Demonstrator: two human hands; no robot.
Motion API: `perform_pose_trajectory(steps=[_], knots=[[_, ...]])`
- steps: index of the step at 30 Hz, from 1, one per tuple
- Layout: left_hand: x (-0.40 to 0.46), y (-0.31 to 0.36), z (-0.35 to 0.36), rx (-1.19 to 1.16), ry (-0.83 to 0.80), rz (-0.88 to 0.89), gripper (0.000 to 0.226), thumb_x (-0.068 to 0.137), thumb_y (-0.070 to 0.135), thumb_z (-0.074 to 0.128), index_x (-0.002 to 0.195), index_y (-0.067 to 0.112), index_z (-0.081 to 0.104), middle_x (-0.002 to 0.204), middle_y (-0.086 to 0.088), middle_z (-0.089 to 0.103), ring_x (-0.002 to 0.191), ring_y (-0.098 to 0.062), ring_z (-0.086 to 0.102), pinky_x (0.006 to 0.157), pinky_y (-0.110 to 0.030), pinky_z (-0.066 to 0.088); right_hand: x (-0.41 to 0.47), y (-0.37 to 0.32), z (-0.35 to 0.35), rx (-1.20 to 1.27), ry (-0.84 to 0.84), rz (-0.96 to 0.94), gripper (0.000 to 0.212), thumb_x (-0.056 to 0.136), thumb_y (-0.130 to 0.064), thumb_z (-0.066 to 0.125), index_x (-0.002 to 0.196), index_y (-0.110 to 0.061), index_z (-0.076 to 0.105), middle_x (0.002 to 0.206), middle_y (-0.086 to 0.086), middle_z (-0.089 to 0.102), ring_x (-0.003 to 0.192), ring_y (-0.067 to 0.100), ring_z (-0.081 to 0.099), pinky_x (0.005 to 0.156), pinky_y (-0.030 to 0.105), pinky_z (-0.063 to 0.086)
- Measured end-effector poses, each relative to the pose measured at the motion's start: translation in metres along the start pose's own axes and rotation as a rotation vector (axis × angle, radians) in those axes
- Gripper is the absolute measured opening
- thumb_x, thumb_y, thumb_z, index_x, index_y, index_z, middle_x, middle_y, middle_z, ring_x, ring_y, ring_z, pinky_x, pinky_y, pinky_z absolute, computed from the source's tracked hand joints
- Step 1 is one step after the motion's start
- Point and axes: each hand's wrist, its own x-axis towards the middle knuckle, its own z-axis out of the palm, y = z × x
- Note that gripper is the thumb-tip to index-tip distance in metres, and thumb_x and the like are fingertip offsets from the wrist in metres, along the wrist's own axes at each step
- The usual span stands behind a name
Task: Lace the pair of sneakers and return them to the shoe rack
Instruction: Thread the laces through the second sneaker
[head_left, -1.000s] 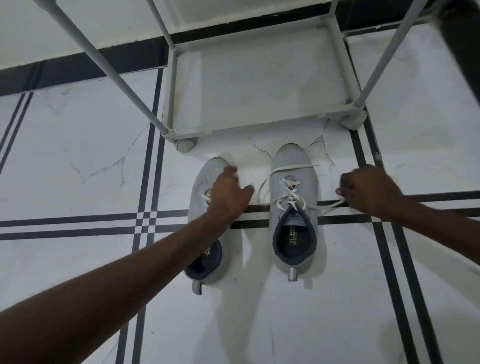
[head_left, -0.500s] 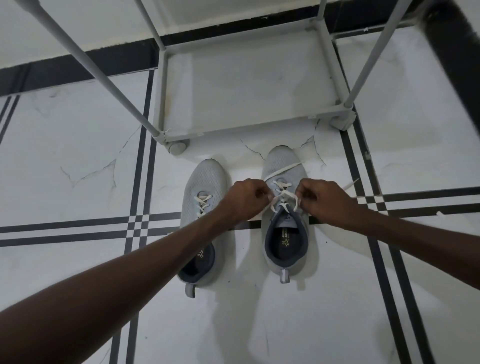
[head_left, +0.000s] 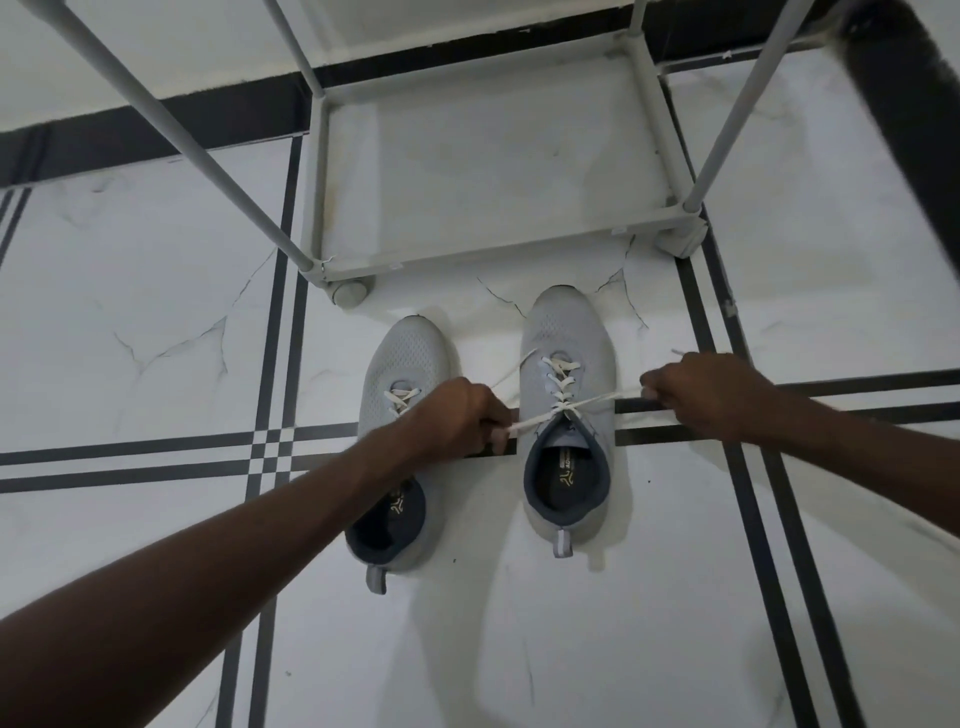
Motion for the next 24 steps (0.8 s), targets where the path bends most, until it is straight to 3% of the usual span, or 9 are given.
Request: perform_pose_trajectory(steps=[2, 5, 9, 12, 14, 16, 19, 22, 24], knots=[[-0.001, -0.001, 0.008, 0.057, 0.002, 0.003, 0.013, 0.079, 0.012, 0.061, 0.071, 0.013, 0.071, 0.066, -0.007, 0.071, 0.060, -0.027, 0.064, 0.057, -0.023, 0.033, -0.002, -0.003, 0.013, -0.059, -0.010, -0.012, 0.020, 0.094, -0.020, 0.052, 0.076, -0.028, 0.052, 0.059, -0.009, 0.050, 0.058, 0.014, 0.051, 0.049, 0.023, 0.029], [0.006, 0.001, 0.010, 0.016, 0.082, -0.038, 0.015, 0.087, 0.011, 0.059, 0.082, 0.007, 0.073, 0.071, -0.012, 0.072, 0.064, -0.031, 0.066, 0.059, -0.025, 0.037, 0.002, -0.012, 0.018, -0.017, -0.011, -0.017, 0.021, 0.098, -0.034, 0.047, 0.083, -0.021, 0.055, 0.072, -0.001, 0.064, 0.066, 0.019, 0.059, 0.057, 0.030, 0.040], [0.006, 0.003, 0.004, -0.226, 0.042, -0.183, 0.009, 0.092, 0.019, 0.062, 0.091, 0.016, 0.070, 0.078, 0.000, 0.075, 0.075, -0.015, 0.071, 0.074, -0.030, 0.055, 0.003, -0.036, 0.004, 0.358, -0.010, -0.065, 0.015, 0.091, -0.027, 0.059, 0.085, -0.022, 0.046, 0.075, -0.006, 0.059, 0.066, 0.017, 0.056, 0.058, 0.029, 0.038], [0.007, 0.011, 0.000, -0.423, -0.071, -0.213, 0.020, 0.097, 0.021, 0.052, 0.084, 0.020, 0.067, 0.068, 0.006, 0.070, 0.062, -0.004, 0.068, 0.071, -0.032, 0.058, 0.010, -0.059, -0.002, 0.566, 0.048, -0.081, 0.010, 0.089, -0.026, 0.062, 0.091, -0.021, 0.053, 0.073, -0.009, 0.061, 0.065, 0.015, 0.058, 0.060, 0.031, 0.046], [0.009, 0.018, -0.004, -0.292, -0.071, -0.156, 0.022, 0.098, 0.021, 0.050, 0.082, 0.022, 0.066, 0.062, 0.012, 0.059, 0.055, 0.000, 0.057, 0.065, -0.027, 0.048, 0.014, -0.063, -0.005, 0.416, 0.091, -0.108, 0.007, 0.092, -0.025, 0.057, 0.090, -0.019, 0.056, 0.071, -0.005, 0.061, 0.064, 0.019, 0.054, 0.060, 0.034, 0.043], [0.008, 0.020, -0.003, -0.080, -0.001, -0.071, 0.021, 0.098, 0.020, 0.049, 0.087, 0.020, 0.067, 0.065, 0.009, 0.060, 0.058, -0.009, 0.055, 0.065, -0.028, 0.044, 0.014, -0.060, -0.007, 0.197, 0.132, -0.155, 0.007, 0.092, -0.023, 0.054, 0.087, -0.020, 0.058, 0.071, -0.001, 0.062, 0.062, 0.019, 0.046, 0.057, 0.032, 0.036], [-0.003, 0.013, 0.011, 0.063, 0.077, -0.028, 0.019, 0.098, 0.025, 0.045, 0.091, 0.021, 0.063, 0.068, -0.002, 0.064, 0.059, -0.024, 0.054, 0.058, -0.031, 0.043, 0.011, -0.053, -0.004, 0.085, 0.139, -0.189, 0.005, 0.091, -0.026, 0.056, 0.086, -0.024, 0.058, 0.068, -0.001, 0.063, 0.058, 0.018, 0.042, 0.056, 0.030, 0.033], [-0.017, 0.014, 0.021, 0.103, 0.085, -0.060, 0.011, 0.090, 0.018, 0.047, 0.089, 0.023, 0.058, 0.070, -0.004, 0.063, 0.062, -0.028, 0.052, 0.057, -0.030, 0.034, 0.011, -0.046, 0.008, 0.006, 0.141, -0.227, 0.007, 0.085, -0.021, 0.064, 0.083, -0.025, 0.059, 0.064, -0.002, 0.064, 0.052, 0.017, 0.047, 0.053, 0.026, 0.031], [-0.021, 0.016, 0.022, 0.097, 0.035, -0.065, 0.014, 0.085, 0.011, 0.047, 0.085, 0.021, 0.056, 0.071, -0.003, 0.062, 0.063, -0.027, 0.051, 0.056, -0.033, 0.036, 0.009, -0.043, 0.013, 0.003, 0.112, -0.233, 0.011, 0.085, -0.015, 0.062, 0.088, -0.025, 0.061, 0.068, 0.000, 0.068, 0.057, 0.021, 0.058, 0.054, 0.026, 0.032]])
